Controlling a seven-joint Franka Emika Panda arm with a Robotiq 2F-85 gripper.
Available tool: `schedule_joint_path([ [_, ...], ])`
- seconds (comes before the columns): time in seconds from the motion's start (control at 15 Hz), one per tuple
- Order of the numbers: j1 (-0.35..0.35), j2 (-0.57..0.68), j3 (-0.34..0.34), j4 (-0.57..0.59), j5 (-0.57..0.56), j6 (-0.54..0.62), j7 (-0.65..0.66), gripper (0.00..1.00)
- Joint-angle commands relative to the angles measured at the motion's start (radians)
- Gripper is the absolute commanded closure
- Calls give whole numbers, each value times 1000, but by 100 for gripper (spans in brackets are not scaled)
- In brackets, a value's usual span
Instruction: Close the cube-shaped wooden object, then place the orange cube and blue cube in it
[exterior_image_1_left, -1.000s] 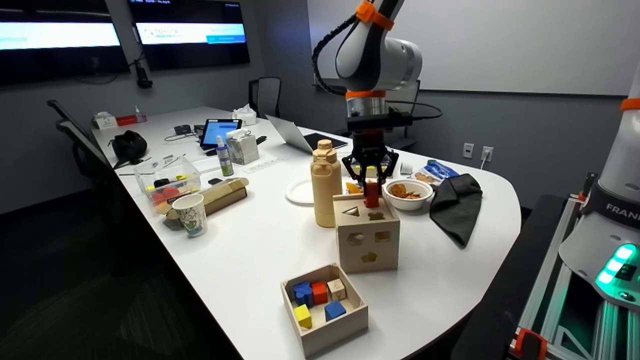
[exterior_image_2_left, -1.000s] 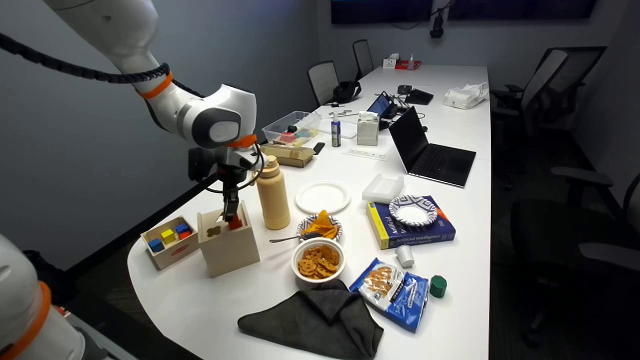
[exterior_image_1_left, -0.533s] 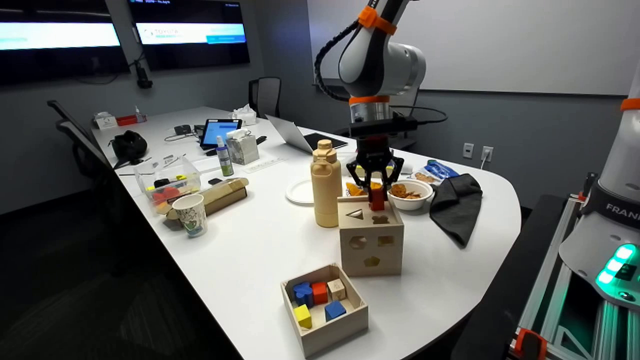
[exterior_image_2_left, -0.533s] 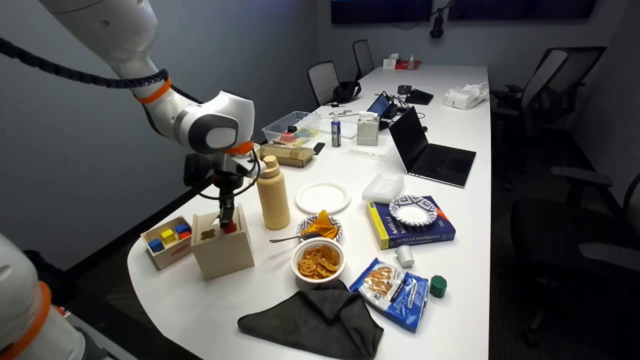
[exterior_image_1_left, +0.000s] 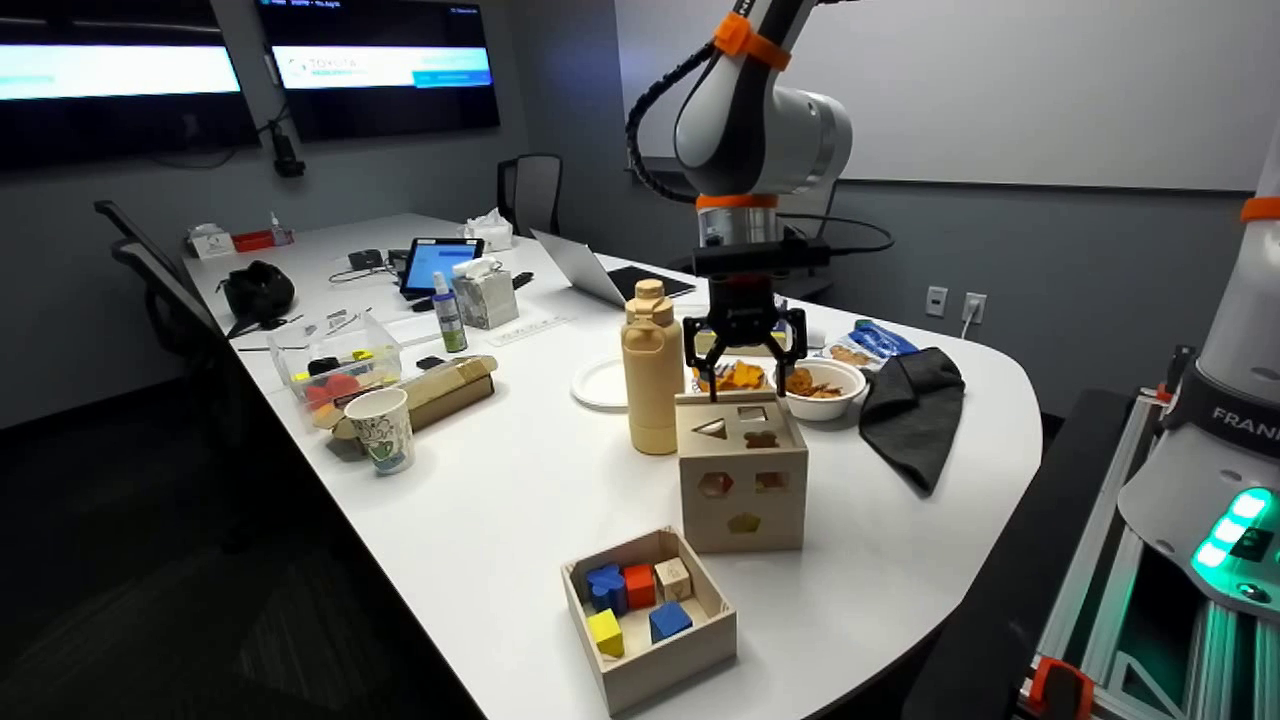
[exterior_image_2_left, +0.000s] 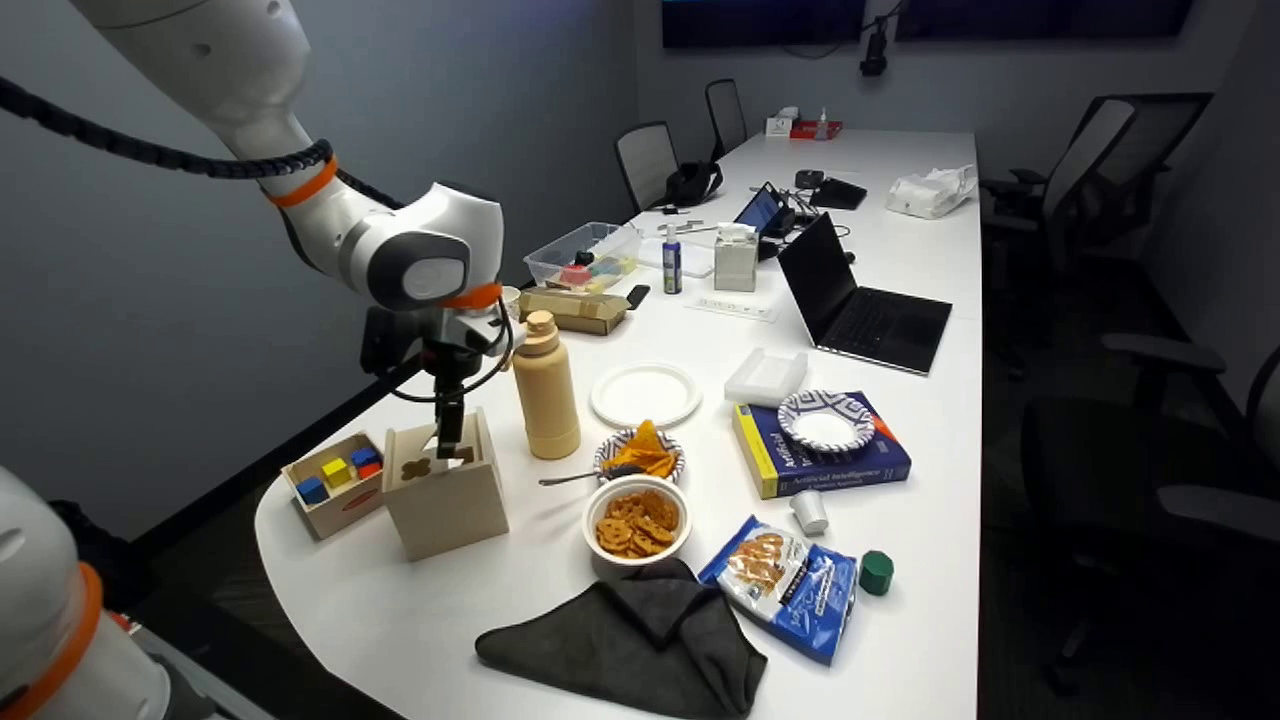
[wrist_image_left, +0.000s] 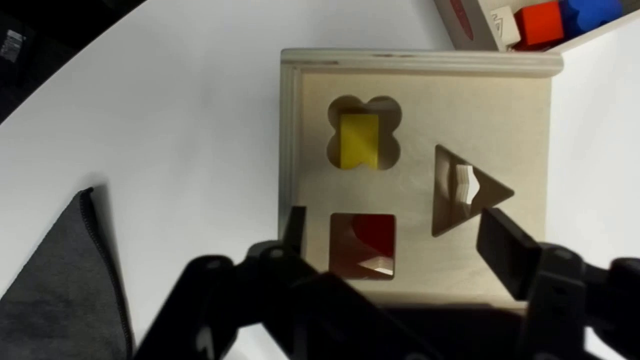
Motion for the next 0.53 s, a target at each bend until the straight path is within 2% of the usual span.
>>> schedule_joint_path([
  [0.0, 47, -28, 31, -24, -3, 18, 31, 0],
  [0.47, 172, 12, 139, -21, 3, 124, 93, 0],
])
